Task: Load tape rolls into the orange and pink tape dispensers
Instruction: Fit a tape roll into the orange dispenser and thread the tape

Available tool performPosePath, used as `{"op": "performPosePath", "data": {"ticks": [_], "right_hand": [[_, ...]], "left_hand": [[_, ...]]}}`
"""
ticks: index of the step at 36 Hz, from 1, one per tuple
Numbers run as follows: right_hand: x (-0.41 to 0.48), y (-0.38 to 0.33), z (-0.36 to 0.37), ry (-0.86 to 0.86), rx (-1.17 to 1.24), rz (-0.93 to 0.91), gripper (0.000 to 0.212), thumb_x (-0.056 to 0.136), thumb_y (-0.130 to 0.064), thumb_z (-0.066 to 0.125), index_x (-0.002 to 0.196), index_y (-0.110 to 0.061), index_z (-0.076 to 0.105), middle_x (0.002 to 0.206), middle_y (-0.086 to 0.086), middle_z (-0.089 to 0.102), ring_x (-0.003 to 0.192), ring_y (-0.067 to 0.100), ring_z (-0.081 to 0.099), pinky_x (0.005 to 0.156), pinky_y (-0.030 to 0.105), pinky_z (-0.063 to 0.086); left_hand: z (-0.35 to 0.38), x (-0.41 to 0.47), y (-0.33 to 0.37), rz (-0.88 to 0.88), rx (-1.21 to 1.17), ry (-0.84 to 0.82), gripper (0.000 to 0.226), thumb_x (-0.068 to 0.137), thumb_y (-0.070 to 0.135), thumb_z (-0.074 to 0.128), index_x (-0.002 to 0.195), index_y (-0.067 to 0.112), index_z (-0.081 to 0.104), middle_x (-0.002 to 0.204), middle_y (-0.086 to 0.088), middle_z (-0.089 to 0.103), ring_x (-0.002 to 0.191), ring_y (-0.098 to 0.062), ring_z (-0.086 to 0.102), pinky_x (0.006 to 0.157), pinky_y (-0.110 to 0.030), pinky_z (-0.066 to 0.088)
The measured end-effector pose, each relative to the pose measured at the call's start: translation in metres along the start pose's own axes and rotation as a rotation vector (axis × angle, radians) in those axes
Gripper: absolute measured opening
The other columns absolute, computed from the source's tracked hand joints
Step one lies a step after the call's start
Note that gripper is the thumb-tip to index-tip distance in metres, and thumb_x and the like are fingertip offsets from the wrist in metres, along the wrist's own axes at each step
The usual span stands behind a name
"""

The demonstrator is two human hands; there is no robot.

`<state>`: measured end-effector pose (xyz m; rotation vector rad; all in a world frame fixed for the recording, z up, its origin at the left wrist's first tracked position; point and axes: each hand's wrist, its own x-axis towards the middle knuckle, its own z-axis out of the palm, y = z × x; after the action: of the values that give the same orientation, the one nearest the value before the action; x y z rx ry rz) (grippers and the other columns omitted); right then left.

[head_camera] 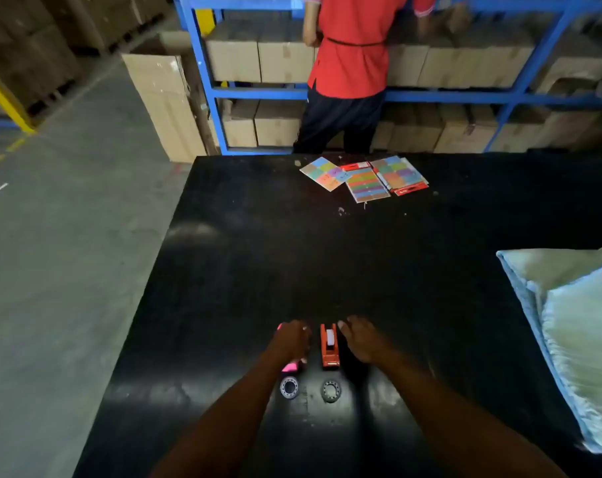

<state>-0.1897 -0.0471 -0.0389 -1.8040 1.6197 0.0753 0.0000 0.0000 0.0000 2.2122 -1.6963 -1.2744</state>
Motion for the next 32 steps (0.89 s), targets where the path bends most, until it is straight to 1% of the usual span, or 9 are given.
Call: {"op": "performPosePath", "data": {"ticks": [3, 4, 7, 9, 12, 18, 23, 28, 32], "right_hand": [[-0.001, 0.001, 0.013, -0.019, 0.055, 0.007, 0.042, 0.102, -0.049, 0.032, 0.113, -0.014, 0.054, 0.124, 0.015, 0.058, 0.11, 0.03, 0.057, 0.097, 0.041, 0.044], [-0.003, 0.001, 0.016, -0.04, 0.054, 0.016, 0.04, 0.103, -0.046, 0.032, 0.114, -0.013, 0.053, 0.124, 0.015, 0.056, 0.111, 0.03, 0.056, 0.095, 0.038, 0.043], [-0.008, -0.002, 0.024, -0.007, 0.126, -0.015, 0.035, 0.104, -0.04, 0.033, 0.12, -0.015, 0.05, 0.124, 0.013, 0.054, 0.112, 0.029, 0.055, 0.093, 0.035, 0.04], [-0.006, -0.003, 0.029, 0.012, 0.183, -0.033, 0.031, 0.105, -0.038, 0.033, 0.119, -0.016, 0.051, 0.12, 0.011, 0.053, 0.109, 0.027, 0.055, 0.094, 0.036, 0.042], [-0.005, -0.002, 0.037, 0.032, 0.275, -0.031, 0.03, 0.105, -0.04, 0.032, 0.113, -0.02, 0.052, 0.115, 0.008, 0.054, 0.102, 0.022, 0.056, 0.096, 0.041, 0.045], [-0.008, 0.001, 0.037, 0.05, 0.462, -0.031, 0.03, 0.104, -0.043, 0.032, 0.11, -0.025, 0.054, 0.109, 0.002, 0.064, 0.1, 0.015, 0.061, 0.092, 0.035, 0.047], [-0.019, -0.004, 0.02, 0.029, 0.548, -0.037, 0.032, 0.1, -0.056, 0.035, 0.11, -0.03, 0.051, 0.108, -0.001, 0.068, 0.097, 0.012, 0.065, 0.089, 0.035, 0.049], [-0.034, -0.014, 0.007, 0.011, 0.519, -0.06, 0.04, 0.099, -0.058, 0.034, 0.131, -0.034, 0.042, 0.122, 0.0, 0.064, 0.108, 0.02, 0.062, 0.092, 0.034, 0.043], [-0.044, -0.015, 0.009, 0.03, 0.509, -0.072, 0.051, 0.102, -0.054, 0.028, 0.145, -0.03, 0.037, 0.137, 0.002, 0.057, 0.127, 0.021, 0.054, 0.101, 0.03, 0.036]], "left_hand": [[0.014, 0.008, 0.007, -0.044, -0.058, -0.048, 0.037, 0.099, 0.025, 0.04, 0.121, 0.001, 0.057, 0.072, 0.0, 0.057, 0.063, -0.018, 0.061, 0.057, -0.021, 0.052], [0.014, 0.007, 0.014, -0.072, -0.033, -0.095, 0.038, 0.099, 0.027, 0.043, 0.121, 0.0, 0.058, 0.073, -0.001, 0.059, 0.065, -0.019, 0.062, 0.06, -0.023, 0.053], [0.02, 0.016, 0.015, 0.049, 0.21, -0.228, 0.041, 0.08, 0.022, 0.076, 0.109, -0.005, 0.067, 0.109, -0.019, 0.069, 0.099, -0.033, 0.066, 0.086, -0.037, 0.052], [0.027, 0.021, 0.015, 0.036, 0.218, -0.259, 0.036, 0.072, 0.008, 0.08, 0.103, -0.006, 0.068, 0.111, -0.023, 0.07, 0.101, -0.036, 0.067, 0.082, -0.034, 0.052], [0.035, 0.026, 0.016, 0.03, 0.026, -0.213, 0.025, 0.082, 0.0, 0.067, 0.106, -0.006, 0.066, 0.109, -0.024, 0.07, 0.098, -0.037, 0.068, 0.073, -0.029, 0.049], [0.048, 0.033, 0.007, 0.044, -0.278, -0.097, 0.039, 0.102, 0.038, 0.034, 0.125, 0.009, 0.046, 0.121, -0.019, 0.062, 0.101, -0.034, 0.066, 0.079, -0.043, 0.052], [0.046, 0.03, 0.003, 0.07, -0.412, -0.118, 0.034, 0.099, 0.046, 0.038, 0.107, 0.014, 0.045, 0.102, -0.018, 0.067, 0.083, -0.031, 0.072, 0.068, -0.051, 0.06], [0.032, 0.002, 0.022, 0.116, -0.508, -0.129, 0.024, 0.101, 0.039, 0.04, 0.088, 0.019, 0.04, 0.079, -0.006, 0.065, 0.065, -0.017, 0.068, 0.051, -0.022, 0.053], [0.032, -0.006, 0.019, 0.127, -0.545, -0.12, 0.022, 0.101, 0.037, 0.041, 0.089, 0.02, 0.035, 0.078, -0.006, 0.063, 0.063, -0.016, 0.066, 0.053, -0.025, 0.054]]}}
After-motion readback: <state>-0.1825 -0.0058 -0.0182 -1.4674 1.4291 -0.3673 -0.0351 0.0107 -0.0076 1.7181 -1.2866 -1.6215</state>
